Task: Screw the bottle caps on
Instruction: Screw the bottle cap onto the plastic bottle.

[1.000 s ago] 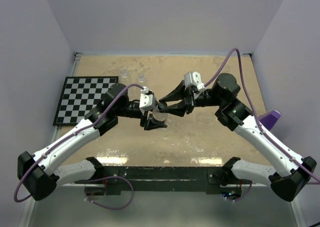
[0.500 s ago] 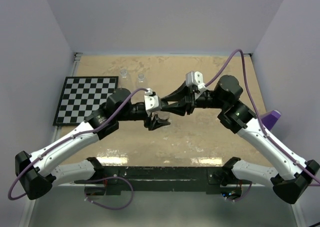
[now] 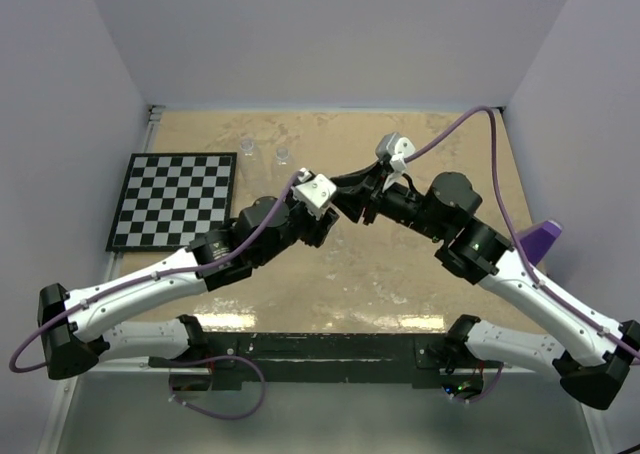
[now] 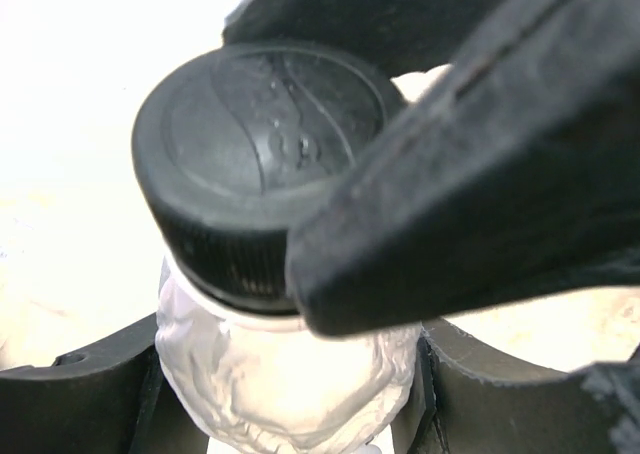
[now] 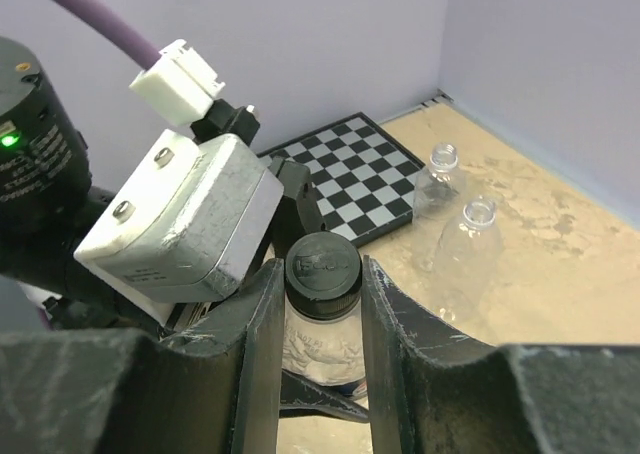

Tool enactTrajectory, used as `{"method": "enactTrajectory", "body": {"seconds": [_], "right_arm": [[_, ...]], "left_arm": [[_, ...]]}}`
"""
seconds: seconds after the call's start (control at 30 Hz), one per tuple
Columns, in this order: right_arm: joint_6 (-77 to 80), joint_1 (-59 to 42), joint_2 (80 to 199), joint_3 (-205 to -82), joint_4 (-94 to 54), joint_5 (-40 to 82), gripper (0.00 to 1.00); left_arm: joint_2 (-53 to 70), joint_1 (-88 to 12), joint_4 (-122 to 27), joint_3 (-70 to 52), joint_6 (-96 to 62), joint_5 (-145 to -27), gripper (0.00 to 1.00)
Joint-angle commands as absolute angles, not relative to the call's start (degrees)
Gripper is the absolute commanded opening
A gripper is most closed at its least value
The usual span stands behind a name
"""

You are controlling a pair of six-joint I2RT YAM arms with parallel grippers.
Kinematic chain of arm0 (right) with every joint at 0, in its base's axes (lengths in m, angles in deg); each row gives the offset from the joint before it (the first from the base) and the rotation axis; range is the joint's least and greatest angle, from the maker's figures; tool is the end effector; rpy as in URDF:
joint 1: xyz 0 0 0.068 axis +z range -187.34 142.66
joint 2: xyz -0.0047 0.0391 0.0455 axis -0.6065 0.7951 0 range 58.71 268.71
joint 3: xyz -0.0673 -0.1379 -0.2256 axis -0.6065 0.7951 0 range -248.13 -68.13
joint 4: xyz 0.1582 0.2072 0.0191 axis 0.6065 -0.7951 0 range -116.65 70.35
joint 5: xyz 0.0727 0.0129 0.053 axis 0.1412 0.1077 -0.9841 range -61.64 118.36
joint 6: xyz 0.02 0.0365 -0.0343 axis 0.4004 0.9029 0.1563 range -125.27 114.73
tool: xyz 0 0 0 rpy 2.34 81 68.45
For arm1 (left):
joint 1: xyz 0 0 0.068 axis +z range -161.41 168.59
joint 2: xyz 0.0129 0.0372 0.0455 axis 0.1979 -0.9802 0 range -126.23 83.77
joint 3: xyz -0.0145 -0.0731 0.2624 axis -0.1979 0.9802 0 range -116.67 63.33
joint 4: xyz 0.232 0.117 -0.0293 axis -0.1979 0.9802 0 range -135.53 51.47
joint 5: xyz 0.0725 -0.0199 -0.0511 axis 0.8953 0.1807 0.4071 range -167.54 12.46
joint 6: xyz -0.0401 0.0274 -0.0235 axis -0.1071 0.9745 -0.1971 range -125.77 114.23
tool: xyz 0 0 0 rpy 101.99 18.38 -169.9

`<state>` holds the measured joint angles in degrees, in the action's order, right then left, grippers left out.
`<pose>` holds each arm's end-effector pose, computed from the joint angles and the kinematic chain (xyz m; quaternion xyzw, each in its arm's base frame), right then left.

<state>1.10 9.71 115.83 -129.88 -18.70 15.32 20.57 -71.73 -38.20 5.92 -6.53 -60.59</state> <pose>0.1468 0.1696 0.4254 -0.3109 0.5967 0.3989 0.6231 0.1359 -0.2173 0.3596 0.3053 0.7179 -0.2130 0.5882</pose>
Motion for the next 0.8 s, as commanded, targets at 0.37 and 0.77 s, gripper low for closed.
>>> {"method": "enactTrajectory", "body": {"seconds": [0.37, 0.77], "right_arm": [[0.88, 8.63, 113.11, -126.93, -12.79, 12.81, 0.63], [-0.08, 8.63, 117.77, -129.56, -12.96, 6.38, 0.66]], "left_arm": [[24.18, -66.44, -41.23, 7.52, -6.04, -75.85, 0.00], [23.30, -65.90, -40.26, 5.67, -1.82, -82.28, 0.00]]}}
